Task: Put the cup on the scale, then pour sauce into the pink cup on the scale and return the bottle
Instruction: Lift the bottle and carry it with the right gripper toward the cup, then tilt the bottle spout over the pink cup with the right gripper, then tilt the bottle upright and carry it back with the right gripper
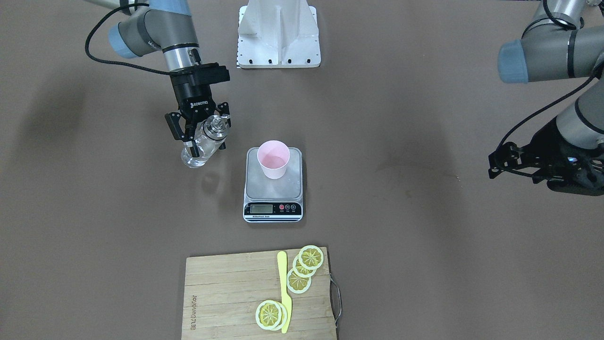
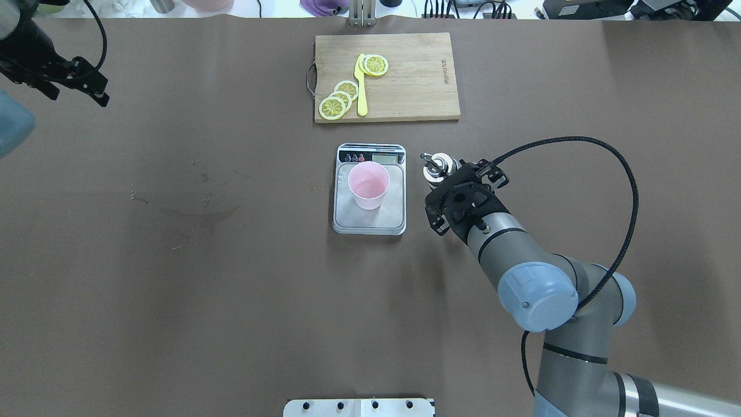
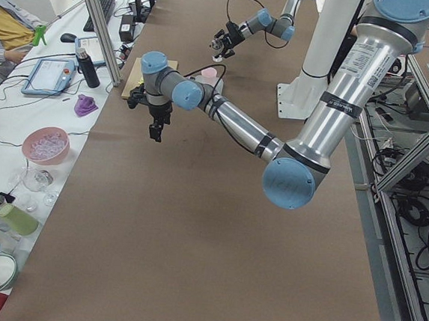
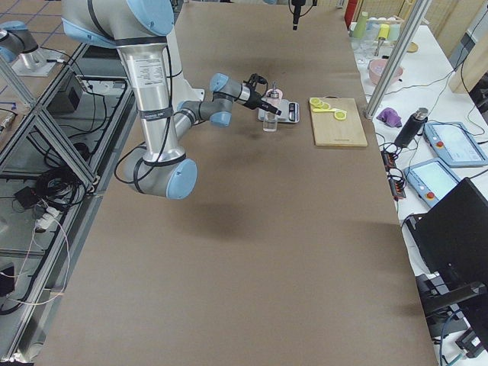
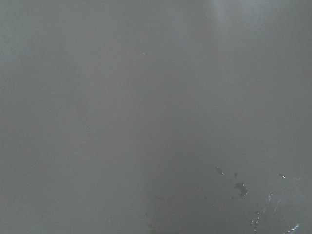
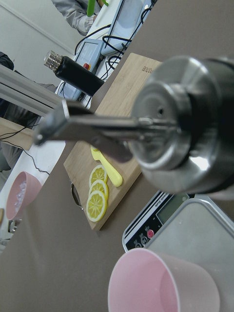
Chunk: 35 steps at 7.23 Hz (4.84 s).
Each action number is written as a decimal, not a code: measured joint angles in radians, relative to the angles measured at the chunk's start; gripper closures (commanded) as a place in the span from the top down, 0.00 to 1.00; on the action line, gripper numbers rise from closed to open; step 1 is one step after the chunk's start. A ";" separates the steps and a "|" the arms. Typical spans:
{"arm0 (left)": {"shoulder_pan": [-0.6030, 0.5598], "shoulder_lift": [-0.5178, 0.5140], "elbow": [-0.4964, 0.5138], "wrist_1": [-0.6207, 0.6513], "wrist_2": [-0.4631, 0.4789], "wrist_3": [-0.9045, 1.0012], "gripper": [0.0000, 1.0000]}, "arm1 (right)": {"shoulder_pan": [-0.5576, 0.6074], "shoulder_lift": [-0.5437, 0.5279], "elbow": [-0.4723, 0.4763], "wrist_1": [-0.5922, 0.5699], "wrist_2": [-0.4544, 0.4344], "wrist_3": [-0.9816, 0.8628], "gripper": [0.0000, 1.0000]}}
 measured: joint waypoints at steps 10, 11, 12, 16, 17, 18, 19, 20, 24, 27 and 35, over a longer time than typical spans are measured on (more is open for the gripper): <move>-0.208 0.185 0.092 -0.006 -0.013 0.533 0.97 | 0.014 0.246 0.007 -0.729 0.092 -0.124 0.00; -0.226 0.200 0.091 -0.007 -0.014 0.558 0.97 | 0.030 0.269 0.006 -0.780 0.128 -0.150 0.00; -0.248 0.208 0.090 -0.004 -0.017 0.582 0.97 | 0.039 0.281 -0.001 -0.810 0.156 -0.170 0.00; -0.274 0.234 0.086 -0.006 -0.077 0.601 0.97 | 0.053 0.368 -0.039 -0.958 0.196 -0.324 0.00; -0.275 0.237 0.085 -0.008 -0.079 0.601 0.97 | 0.058 0.410 -0.078 -0.985 0.197 -0.354 0.00; -0.276 0.241 0.085 -0.009 -0.079 0.601 0.97 | 0.066 0.460 -0.123 -1.015 0.199 -0.371 0.00; -0.277 0.243 0.085 -0.010 -0.080 0.601 0.97 | 0.074 0.490 -0.154 -1.033 0.203 -0.389 0.00; -0.279 0.244 0.084 -0.011 -0.080 0.601 0.97 | 0.081 0.500 -0.169 -1.043 0.206 -0.413 0.00; -0.284 0.246 0.083 -0.012 -0.080 0.601 0.98 | 0.090 0.504 -0.184 -1.120 0.207 -0.537 0.00; -0.284 0.252 0.078 -0.013 -0.080 0.601 0.98 | 0.096 0.506 -0.186 -1.152 0.205 -0.589 0.00; -0.284 0.257 0.058 -0.012 -0.079 0.601 0.98 | 0.126 0.311 -0.036 -0.816 0.312 -0.378 0.00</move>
